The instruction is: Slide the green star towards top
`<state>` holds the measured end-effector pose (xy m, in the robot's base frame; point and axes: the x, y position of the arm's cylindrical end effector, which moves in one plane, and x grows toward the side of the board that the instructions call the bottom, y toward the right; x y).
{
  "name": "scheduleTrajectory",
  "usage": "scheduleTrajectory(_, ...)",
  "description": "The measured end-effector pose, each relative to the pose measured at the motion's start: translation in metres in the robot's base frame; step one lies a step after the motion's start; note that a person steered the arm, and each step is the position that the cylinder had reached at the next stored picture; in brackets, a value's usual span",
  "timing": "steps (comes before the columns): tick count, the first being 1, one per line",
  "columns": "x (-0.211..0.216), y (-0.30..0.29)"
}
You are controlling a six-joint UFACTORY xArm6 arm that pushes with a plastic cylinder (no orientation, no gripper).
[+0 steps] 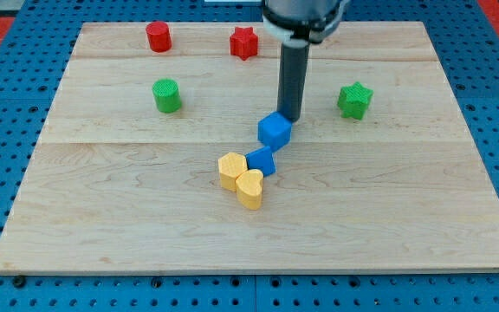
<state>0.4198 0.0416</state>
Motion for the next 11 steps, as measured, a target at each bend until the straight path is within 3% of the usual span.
scheduleTrajectory(2,0.047,-0.063)
scheduleTrajectory(3,0.063,-0.046)
scheduleTrajectory(4,0.053,0.065)
scheduleTrajectory(5,0.020,0.132)
scheduleTrajectory(6,-0.028,0.121)
scheduleTrajectory(8,-0.095,-0.008)
scheduleTrajectory(9,-0.083,0.001)
scheduleTrajectory(11,-0.013,0.014)
